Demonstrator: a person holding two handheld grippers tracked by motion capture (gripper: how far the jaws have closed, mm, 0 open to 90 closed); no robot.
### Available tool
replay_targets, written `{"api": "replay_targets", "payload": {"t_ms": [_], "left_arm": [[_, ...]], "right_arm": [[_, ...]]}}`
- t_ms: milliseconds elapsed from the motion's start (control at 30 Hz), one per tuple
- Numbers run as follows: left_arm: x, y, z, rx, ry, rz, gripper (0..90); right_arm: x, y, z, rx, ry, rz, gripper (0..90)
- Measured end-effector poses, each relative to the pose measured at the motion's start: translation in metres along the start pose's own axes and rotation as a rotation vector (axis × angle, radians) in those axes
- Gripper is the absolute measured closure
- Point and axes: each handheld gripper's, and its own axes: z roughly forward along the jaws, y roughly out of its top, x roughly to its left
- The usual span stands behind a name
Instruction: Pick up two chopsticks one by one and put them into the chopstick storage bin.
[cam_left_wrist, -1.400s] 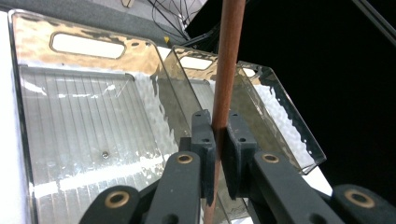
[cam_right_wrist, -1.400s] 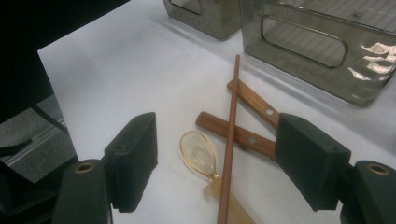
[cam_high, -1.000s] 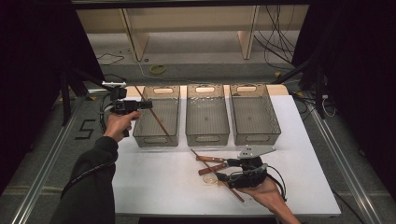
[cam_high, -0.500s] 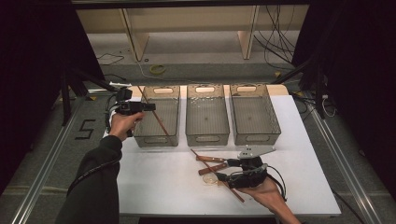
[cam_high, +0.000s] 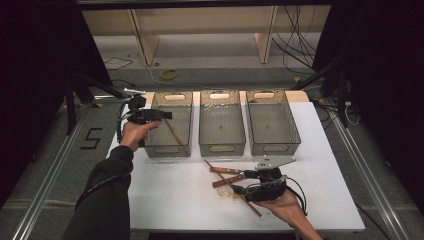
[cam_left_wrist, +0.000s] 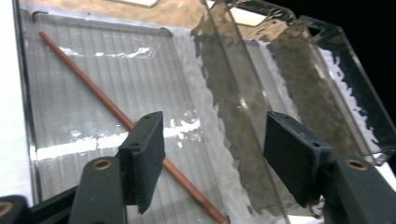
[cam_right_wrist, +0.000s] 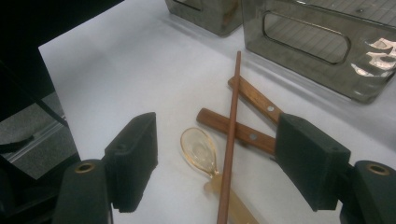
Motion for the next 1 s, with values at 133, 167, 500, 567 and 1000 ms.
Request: {"api": "replay_targets", "payload": {"t_ms": [133,167,500,567,1000], "left_arm": [[-0.006,-0.002,-0.008,-0.020,-0.038,0.015,31.6],[-0.008,-0.003,-0.011,-0.025,-0.051,0.020,30.6],[-0.036,-0.035,-0.035,-0.093,-0.155,0.107,24.5],[-0.039,-0.043,-0.039,-0.109,-0.174,0.113,23.7],[-0.044,-0.088,-0.050,-0.135,-0.199,0.167,22.5]], "right_arm": [[0.000,0.000,0.001,0.011,-0.006,0.004,31.1],[0.000,0.000,0.001,0.015,-0.009,0.004,31.1],[-0.001,-0.002,0.008,0.104,-0.033,0.019,38.8],[-0.001,-0.002,0.010,0.121,-0.037,0.021,42.0],[0.007,-0.007,0.017,0.275,-0.054,-0.009,55.6]]}}
